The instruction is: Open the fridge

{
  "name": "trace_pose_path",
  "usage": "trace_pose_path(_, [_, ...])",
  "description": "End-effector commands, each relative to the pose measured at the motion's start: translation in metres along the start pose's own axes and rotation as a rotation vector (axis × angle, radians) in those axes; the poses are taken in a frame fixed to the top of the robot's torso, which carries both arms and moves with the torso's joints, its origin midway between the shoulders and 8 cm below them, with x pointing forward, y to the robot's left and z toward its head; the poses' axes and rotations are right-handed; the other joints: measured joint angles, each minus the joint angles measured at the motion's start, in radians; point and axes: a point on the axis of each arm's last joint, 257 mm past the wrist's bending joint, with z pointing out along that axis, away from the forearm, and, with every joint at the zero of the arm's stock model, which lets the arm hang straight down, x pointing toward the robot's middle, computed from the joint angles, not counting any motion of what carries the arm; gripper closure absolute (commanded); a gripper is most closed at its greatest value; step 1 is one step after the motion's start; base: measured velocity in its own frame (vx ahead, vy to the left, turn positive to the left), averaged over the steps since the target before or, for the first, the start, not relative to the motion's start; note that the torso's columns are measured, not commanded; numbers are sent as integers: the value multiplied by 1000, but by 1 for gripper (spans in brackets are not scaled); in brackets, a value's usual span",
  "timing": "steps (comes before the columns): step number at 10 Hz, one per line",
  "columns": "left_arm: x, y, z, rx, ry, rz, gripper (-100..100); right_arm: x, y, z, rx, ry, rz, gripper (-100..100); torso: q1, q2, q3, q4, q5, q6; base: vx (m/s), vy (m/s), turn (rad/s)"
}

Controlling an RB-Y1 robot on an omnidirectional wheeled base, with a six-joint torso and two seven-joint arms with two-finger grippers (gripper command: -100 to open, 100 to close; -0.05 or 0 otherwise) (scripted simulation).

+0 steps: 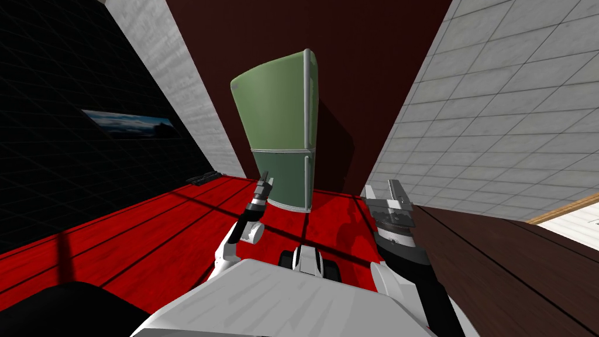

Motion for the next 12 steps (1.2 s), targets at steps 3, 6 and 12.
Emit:
trace_pose_path(3, [20,23,28,-59,66,18,-100,0,0,0,0,0,0,0,2,0,0,0,1,0,84,-46,-13])
trace_pose_path(6, [35,37,46,-99,124,41,-100,0,0,0,0,0,0,0,1,0,0,0,0,0,87,-44,-13])
trace_pose_path(12, [60,67,75,-182,243,113,-100,0,0,0,0,0,0,0,1,-1,-1,0,0,0,80,-42,-11])
